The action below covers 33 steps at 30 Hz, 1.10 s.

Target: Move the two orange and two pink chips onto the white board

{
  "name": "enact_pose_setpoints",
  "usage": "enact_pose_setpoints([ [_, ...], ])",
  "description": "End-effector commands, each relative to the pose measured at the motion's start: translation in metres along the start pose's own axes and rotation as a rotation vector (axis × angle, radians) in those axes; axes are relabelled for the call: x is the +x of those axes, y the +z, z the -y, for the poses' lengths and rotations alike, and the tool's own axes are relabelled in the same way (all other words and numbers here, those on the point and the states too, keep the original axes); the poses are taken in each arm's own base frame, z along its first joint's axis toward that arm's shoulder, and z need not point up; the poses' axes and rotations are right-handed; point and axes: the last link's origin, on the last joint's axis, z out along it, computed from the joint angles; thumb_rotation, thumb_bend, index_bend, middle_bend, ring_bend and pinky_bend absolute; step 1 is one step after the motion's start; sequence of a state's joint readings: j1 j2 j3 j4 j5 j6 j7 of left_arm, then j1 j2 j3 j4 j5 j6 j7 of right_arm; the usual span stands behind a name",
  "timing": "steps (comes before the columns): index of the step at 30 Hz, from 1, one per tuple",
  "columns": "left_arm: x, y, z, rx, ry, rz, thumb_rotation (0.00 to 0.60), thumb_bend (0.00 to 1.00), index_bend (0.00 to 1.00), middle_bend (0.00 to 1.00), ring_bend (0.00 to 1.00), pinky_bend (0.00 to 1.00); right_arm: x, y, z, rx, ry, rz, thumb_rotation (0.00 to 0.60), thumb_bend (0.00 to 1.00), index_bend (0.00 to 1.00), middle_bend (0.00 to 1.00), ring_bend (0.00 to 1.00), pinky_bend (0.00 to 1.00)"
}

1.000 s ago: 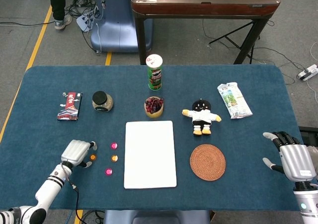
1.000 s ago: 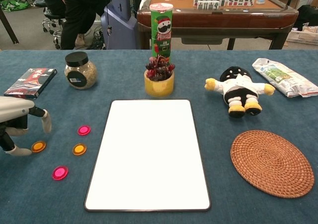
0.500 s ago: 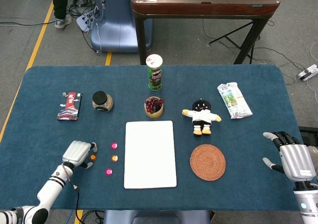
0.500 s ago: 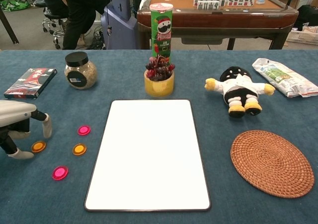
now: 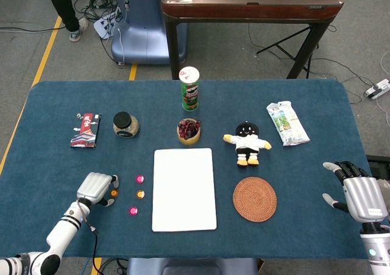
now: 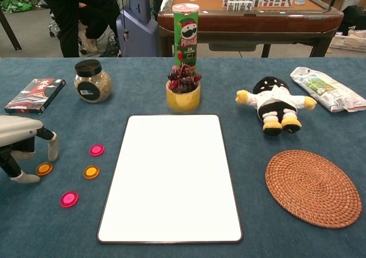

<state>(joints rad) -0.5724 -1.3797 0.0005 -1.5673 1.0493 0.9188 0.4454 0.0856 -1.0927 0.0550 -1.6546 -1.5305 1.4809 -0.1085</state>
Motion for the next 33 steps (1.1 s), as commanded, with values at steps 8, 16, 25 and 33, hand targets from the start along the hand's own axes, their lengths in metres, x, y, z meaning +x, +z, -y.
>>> enact_pose_setpoints([
  [8,-0.0001,0.0022,0.0001,0.005,-0.001,0.009,0.600,0.25,0.54,1.00,1.00,1.00,0.0001,0.0001,-0.0001,-0.001,0.000,0.000,0.600,0.02,0.28,0.31,0.23,0.37],
  [16,-0.0015,0.0022,-0.0003,0.005,-0.004,0.014,0.600,0.34,0.54,1.00,1.00,1.00,-0.0002,0.0004,-0.0003,-0.002,0.000,0.003,0.600,0.02,0.28,0.31,0.23,0.37],
  [25,-0.0021,0.0015,-0.0005,0.003,-0.004,0.015,0.600,0.36,0.55,1.00,1.00,1.00,0.0000,0.0006,-0.0005,-0.002,0.000,0.002,0.600,0.02,0.28,0.31,0.23,0.37],
  [33,0.0037,-0.0033,-0.0053,-0.020,-0.006,-0.014,0.600,0.36,0.56,1.00,1.00,1.00,0.0007,0.0006,-0.0009,-0.005,0.003,-0.001,0.600,0.02,0.28,0.31,0.23,0.37],
])
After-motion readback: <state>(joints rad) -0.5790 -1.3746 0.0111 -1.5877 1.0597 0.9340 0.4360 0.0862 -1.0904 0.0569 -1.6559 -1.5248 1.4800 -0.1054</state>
